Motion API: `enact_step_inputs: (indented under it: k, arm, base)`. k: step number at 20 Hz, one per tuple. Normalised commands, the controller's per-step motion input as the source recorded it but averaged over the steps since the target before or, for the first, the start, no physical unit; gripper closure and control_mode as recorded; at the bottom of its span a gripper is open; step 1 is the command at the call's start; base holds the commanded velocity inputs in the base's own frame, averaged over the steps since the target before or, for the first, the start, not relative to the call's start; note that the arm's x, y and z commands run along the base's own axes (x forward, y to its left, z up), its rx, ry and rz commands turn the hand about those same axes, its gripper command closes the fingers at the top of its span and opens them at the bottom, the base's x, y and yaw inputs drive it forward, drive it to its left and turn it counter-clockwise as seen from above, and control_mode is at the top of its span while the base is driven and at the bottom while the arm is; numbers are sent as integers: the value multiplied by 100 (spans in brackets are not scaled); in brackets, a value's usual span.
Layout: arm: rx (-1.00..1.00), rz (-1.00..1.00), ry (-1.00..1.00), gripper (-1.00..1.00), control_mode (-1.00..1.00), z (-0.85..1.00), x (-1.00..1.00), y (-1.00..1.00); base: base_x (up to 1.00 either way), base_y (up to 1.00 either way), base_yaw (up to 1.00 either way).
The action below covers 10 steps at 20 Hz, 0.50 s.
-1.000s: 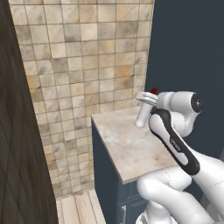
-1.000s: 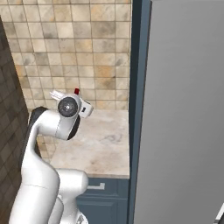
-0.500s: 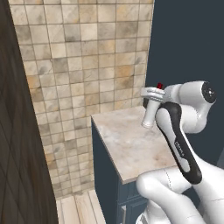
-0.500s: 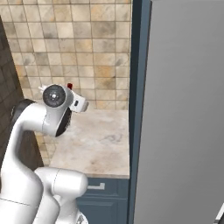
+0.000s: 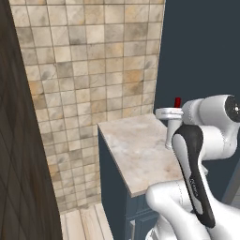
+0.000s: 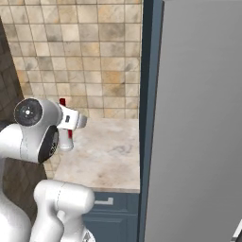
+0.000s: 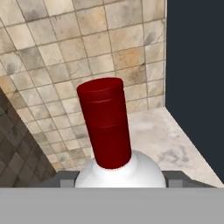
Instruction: Place the liquors on the top shelf of the fridge to keep them out of children's reach, and place the garlic on lower shelves for easy access.
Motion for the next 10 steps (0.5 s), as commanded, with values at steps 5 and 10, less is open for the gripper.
enact_step_inputs:
  k: [5,10]
  arm:
    - [-12,0,-9,100,-100,0,-50,-4]
    - [-6,2,-4,100,-100,11,-60,-8]
  base:
    - [0,0,0]
    - [0,0,0]
